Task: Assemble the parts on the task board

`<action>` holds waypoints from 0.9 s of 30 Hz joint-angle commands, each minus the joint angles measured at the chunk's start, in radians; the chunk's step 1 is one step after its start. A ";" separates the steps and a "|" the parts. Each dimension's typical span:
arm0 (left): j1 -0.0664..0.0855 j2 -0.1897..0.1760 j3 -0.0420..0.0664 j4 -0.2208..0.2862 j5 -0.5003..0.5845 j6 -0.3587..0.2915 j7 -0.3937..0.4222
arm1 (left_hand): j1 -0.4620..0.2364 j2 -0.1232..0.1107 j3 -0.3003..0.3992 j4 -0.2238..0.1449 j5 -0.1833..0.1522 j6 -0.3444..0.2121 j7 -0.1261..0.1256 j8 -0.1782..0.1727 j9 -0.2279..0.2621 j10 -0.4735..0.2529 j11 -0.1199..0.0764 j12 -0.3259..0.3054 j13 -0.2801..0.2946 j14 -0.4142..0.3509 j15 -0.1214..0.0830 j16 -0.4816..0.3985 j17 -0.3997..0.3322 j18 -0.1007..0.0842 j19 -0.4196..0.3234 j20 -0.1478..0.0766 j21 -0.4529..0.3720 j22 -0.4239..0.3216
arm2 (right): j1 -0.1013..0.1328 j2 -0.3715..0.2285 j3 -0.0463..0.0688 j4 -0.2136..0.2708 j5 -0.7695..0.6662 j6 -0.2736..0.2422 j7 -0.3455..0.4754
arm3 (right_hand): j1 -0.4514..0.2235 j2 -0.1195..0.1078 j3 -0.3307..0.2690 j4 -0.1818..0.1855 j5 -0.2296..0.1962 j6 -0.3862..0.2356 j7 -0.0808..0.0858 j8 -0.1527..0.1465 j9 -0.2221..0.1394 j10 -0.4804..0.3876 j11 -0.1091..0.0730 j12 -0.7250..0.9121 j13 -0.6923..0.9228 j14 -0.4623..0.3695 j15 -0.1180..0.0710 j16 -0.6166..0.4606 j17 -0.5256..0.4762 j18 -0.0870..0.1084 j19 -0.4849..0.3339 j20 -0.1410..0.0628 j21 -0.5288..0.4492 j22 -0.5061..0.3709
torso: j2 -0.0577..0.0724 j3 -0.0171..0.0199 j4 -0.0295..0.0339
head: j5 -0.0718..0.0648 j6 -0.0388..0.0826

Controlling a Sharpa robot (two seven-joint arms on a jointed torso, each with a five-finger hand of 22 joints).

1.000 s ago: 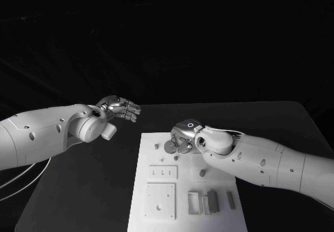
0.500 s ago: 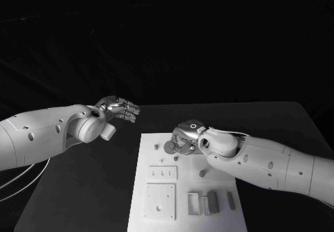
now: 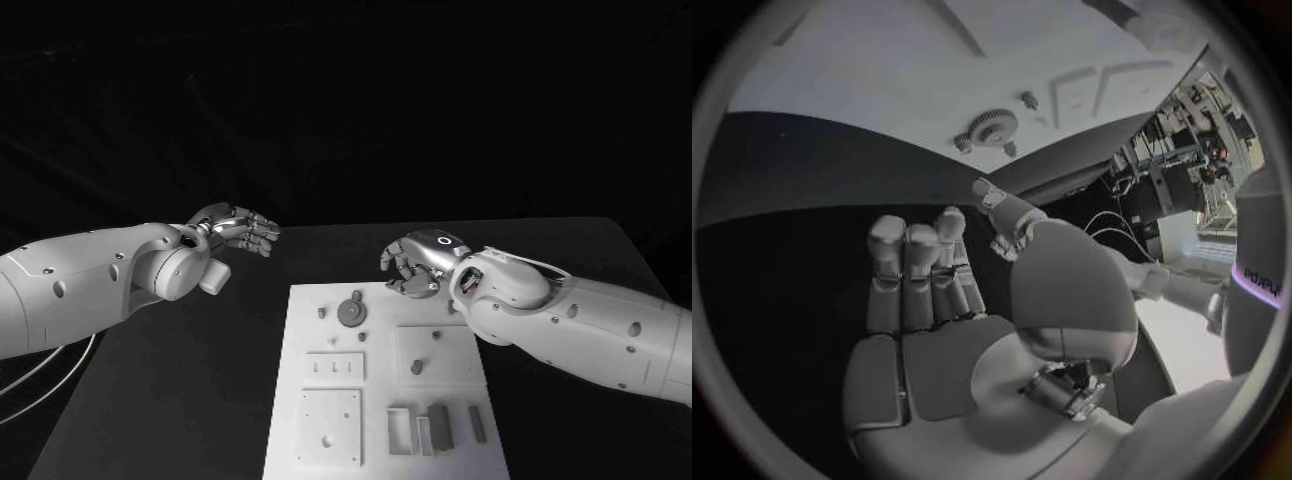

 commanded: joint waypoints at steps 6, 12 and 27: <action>-0.021 0.009 0.000 -0.011 0.001 0.029 0.038 | -0.007 0.000 0.005 0.002 0.003 0.008 0.004 0.000 0.002 0.010 -0.003 -0.005 0.002 0.008 -0.002 -0.005 0.002 0.020 0.000 -0.005 -0.006 0.002 | 0.017 -0.111 0.004 0.012 0.246 0.009 0.145 | 0.025 0.042 0.009 -0.090 0.004 -0.057 0.056 -0.020 -0.007 0.030 0.045 -0.425 -0.348 0.022 0.034 -0.032 -0.041 0.084 0.014 0.027 -0.027 -0.019 | -0.014 0.0060 -0.0196 | -0.013 0.018; -0.032 0.015 0.000 -0.012 0.001 0.039 0.048 | -0.007 -0.001 0.005 0.002 0.003 0.007 0.004 0.000 0.002 0.009 -0.003 -0.006 0.002 0.008 -0.002 -0.006 0.003 0.020 0.000 -0.005 -0.007 0.002 | 0.018 -0.159 0.004 -0.048 0.269 0.050 0.204 | 0.032 0.037 0.007 -0.095 0.004 -0.073 0.056 -0.025 -0.017 0.045 0.061 -0.548 -0.442 0.021 0.051 -0.030 -0.048 0.084 0.014 0.032 -0.031 -0.019 | -0.026 0.0092 -0.0313 | -0.023 0.019; -0.043 0.014 0.000 0.000 0.001 0.060 0.061 | -0.011 -0.007 0.001 0.001 0.003 0.005 0.005 -0.002 0.002 0.009 -0.002 -0.008 0.002 0.007 -0.001 -0.010 0.004 0.019 -0.002 -0.004 -0.009 0.003 | 0.008 -0.164 -0.061 -0.203 0.182 0.096 0.289 | 0.004 -0.032 -0.031 -0.068 0.002 -0.084 0.048 -0.023 -0.026 0.074 0.068 -0.621 -0.499 -0.020 0.059 -0.034 -0.052 0.084 -0.011 0.045 -0.052 -0.022 | -0.037 0.0201 -0.0450 | -0.039 0.000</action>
